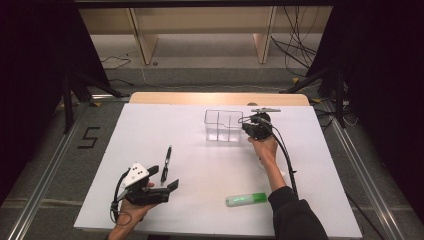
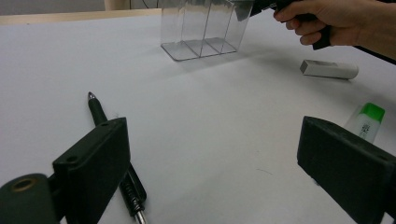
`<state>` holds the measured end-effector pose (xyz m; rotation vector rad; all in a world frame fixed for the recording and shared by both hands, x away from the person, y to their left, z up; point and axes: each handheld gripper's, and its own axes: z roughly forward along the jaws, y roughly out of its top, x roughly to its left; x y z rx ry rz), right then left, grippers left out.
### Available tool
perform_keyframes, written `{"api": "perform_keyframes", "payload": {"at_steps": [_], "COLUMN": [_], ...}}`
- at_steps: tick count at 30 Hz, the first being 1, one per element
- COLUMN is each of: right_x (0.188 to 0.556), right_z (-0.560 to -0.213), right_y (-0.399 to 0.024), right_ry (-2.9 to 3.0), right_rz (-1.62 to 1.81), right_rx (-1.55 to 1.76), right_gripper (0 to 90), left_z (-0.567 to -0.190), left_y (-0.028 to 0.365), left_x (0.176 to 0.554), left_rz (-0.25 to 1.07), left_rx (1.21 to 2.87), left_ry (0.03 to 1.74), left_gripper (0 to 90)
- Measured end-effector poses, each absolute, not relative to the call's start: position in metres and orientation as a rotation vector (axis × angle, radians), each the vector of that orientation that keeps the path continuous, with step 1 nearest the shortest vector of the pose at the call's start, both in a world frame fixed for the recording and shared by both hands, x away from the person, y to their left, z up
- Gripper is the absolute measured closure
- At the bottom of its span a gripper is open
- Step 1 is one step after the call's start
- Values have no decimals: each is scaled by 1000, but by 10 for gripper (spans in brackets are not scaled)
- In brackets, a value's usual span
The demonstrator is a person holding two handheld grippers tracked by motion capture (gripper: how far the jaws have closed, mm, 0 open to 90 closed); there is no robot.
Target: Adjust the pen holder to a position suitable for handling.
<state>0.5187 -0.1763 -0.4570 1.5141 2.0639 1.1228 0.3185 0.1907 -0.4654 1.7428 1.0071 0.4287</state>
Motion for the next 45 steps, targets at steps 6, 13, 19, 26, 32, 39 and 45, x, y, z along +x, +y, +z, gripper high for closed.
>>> {"api": "perform_keyframes", "payload": {"at_steps": [6,13,19,26,32,39,45], "right_x": [520,520,522,519,500,460,425], "right_z": [-457,-457,-457,-451,-439,-419,-413], "right_y": [-170,-162,-156,-166,-183,-194,-199], "right_ry": [2071,2084,2096,2094,2061,2058,2075], "right_rz": [1122,1120,1119,1138,1196,1331,1405], "right_rx": [1506,1494,1480,1473,1419,1289,1215], "right_gripper": [900,900,896,845,780,608,504], "left_z": [-465,-466,-466,-466,-466,-467,-468], "left_y": [191,191,191,192,191,190,190], "left_x": [319,319,319,319,319,319,321], "left_rz": [431,427,424,426,424,419,411], "left_rx": [1745,1746,1745,1744,1750,1754,1757], "left_ry": [1010,1011,1011,1009,1010,1009,1021], "left_gripper": [92,92,92,92,92,92,92]}}
